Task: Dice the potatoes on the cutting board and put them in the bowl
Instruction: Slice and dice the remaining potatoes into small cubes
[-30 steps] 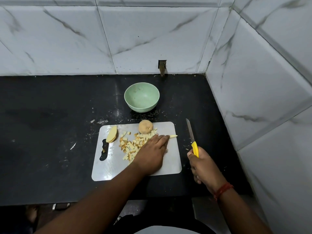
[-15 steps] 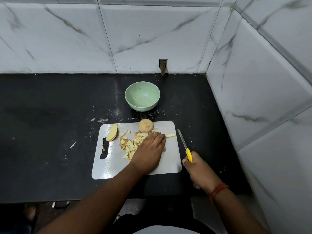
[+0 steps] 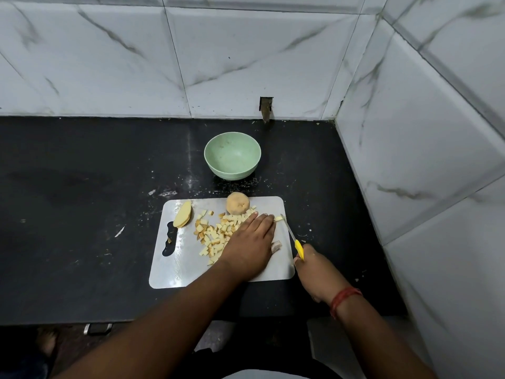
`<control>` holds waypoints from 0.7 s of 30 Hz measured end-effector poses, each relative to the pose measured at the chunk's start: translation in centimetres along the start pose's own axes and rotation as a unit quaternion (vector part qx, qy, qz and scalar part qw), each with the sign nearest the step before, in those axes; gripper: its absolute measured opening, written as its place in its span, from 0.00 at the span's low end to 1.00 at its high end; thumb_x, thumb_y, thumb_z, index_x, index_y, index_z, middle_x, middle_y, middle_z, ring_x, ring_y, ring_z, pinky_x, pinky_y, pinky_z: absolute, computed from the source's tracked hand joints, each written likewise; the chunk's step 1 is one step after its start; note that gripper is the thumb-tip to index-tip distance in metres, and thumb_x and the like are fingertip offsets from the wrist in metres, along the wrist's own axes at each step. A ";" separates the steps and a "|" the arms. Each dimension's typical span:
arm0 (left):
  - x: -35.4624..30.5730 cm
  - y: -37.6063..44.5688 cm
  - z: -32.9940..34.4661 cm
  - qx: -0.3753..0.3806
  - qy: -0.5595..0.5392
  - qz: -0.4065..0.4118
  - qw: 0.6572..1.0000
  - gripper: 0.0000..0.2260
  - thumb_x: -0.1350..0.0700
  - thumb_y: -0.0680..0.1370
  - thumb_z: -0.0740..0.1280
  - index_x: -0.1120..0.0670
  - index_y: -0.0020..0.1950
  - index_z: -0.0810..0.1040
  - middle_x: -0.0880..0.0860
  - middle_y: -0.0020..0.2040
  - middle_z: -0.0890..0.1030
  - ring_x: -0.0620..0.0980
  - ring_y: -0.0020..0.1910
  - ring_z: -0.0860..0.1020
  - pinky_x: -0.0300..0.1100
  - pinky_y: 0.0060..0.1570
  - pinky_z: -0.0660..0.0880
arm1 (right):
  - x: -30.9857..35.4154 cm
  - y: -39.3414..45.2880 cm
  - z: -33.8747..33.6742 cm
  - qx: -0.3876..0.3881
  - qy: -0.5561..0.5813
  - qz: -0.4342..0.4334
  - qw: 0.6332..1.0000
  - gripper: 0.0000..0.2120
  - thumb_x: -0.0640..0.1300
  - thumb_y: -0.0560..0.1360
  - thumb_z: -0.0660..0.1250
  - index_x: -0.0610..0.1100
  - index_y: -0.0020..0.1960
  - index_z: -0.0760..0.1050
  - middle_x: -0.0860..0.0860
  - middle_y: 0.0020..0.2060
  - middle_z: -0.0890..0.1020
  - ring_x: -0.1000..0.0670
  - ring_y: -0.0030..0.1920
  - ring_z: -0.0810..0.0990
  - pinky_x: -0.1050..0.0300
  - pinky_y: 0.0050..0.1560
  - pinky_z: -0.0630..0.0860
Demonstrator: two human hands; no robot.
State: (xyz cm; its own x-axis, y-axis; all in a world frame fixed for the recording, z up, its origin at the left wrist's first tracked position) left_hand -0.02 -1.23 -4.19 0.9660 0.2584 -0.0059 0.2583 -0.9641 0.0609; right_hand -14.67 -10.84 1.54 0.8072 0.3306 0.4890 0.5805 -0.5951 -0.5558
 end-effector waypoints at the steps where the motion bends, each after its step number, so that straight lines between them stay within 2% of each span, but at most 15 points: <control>1: 0.0 0.0 0.0 0.007 -0.005 -0.002 1.000 0.28 0.44 0.87 0.51 0.60 0.81 0.61 0.57 0.81 0.63 0.56 0.80 0.60 0.48 0.80 0.44 | 0.0 0.0 0.1 0.003 -0.006 0.003 1.000 0.15 0.46 0.82 0.54 0.41 0.66 0.65 0.50 0.38 0.71 0.53 0.33 0.70 0.60 0.30 0.65; 5: 0.2 -0.4 0.2 0.012 -0.014 -0.013 1.000 0.28 0.44 0.88 0.48 0.60 0.83 0.56 0.56 0.83 0.57 0.55 0.82 0.55 0.48 0.80 0.40 | 0.1 -0.2 0.5 0.022 -0.030 0.013 0.999 0.07 0.45 0.82 0.53 0.42 0.55 0.66 0.44 0.40 0.75 0.47 0.33 0.74 0.57 0.29 0.71; 6: 0.1 -0.5 0.2 0.020 -0.021 -0.018 0.999 0.28 0.44 0.88 0.47 0.60 0.83 0.55 0.55 0.84 0.56 0.55 0.82 0.53 0.48 0.80 0.40 | 0.1 -0.2 0.6 0.025 -0.044 0.006 0.999 0.06 0.44 0.83 0.53 0.42 0.54 0.65 0.44 0.42 0.76 0.45 0.35 0.75 0.55 0.32 0.73; 8: -0.2 -0.5 0.3 0.034 -0.048 -0.032 0.998 0.29 0.43 0.87 0.47 0.60 0.83 0.55 0.56 0.84 0.55 0.56 0.82 0.53 0.46 0.79 0.40 | -0.1 0.1 0.8 0.022 -0.066 -0.019 0.997 0.03 0.43 0.83 0.53 0.44 0.54 0.63 0.44 0.46 0.75 0.46 0.43 0.74 0.53 0.46 0.75; 10: -0.3 -0.5 0.3 0.027 -0.069 -0.036 0.997 0.30 0.43 0.87 0.46 0.61 0.82 0.59 0.57 0.83 0.60 0.57 0.81 0.58 0.46 0.78 0.43 | -0.1 0.3 0.8 0.025 -0.071 -0.036 0.997 0.05 0.42 0.83 0.52 0.43 0.58 0.64 0.46 0.48 0.73 0.47 0.47 0.71 0.54 0.53 0.72; 13: -0.2 -0.6 0.6 0.024 -0.082 -0.035 0.996 0.30 0.44 0.86 0.46 0.62 0.80 0.65 0.58 0.80 0.66 0.58 0.78 0.63 0.50 0.79 0.54 | 0.3 0.9 0.8 0.029 -0.074 -0.036 0.996 0.14 0.40 0.82 0.53 0.37 0.66 0.64 0.45 0.49 0.72 0.47 0.48 0.71 0.55 0.51 0.71; 16: -0.3 -0.6 0.7 0.024 -0.080 -0.039 0.996 0.30 0.44 0.86 0.47 0.63 0.78 0.67 0.59 0.78 0.69 0.60 0.76 0.67 0.52 0.78 0.60 | 0.3 0.9 0.8 0.027 -0.070 -0.030 0.997 0.15 0.40 0.82 0.53 0.36 0.67 0.64 0.43 0.51 0.74 0.47 0.48 0.71 0.55 0.51 0.71; 19: -0.3 -0.6 0.6 0.027 -0.071 -0.036 0.996 0.32 0.43 0.85 0.43 0.62 0.81 0.62 0.58 0.81 0.64 0.58 0.79 0.62 0.50 0.80 0.54 | -0.7 0.2 1.2 0.028 -0.067 -0.022 0.997 0.14 0.41 0.83 0.53 0.36 0.66 0.65 0.41 0.53 0.76 0.46 0.48 0.72 0.54 0.51 0.71; 21: -0.3 -0.6 0.7 0.023 -0.055 -0.033 0.998 0.31 0.43 0.86 0.42 0.61 0.82 0.60 0.58 0.82 0.61 0.58 0.80 0.59 0.49 0.80 0.50 | -1.2 -0.4 1.4 0.034 -0.077 -0.020 0.996 0.14 0.41 0.83 0.53 0.36 0.65 0.65 0.40 0.56 0.77 0.42 0.52 0.77 0.54 0.52 0.71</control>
State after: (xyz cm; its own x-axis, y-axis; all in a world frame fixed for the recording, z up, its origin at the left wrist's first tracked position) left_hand -0.41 -0.80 -4.93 0.9415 0.3158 -0.1176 0.3193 -0.9476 0.0118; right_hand -15.74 -10.04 0.22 0.7871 0.4648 0.4056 0.6142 -0.5292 -0.5854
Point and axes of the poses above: each hand's wrist, its own y-axis towards the middle knuckle, its own z-axis out of the palm, x = y × z, the point moved 1 cm from there along y, towards the middle knuckle
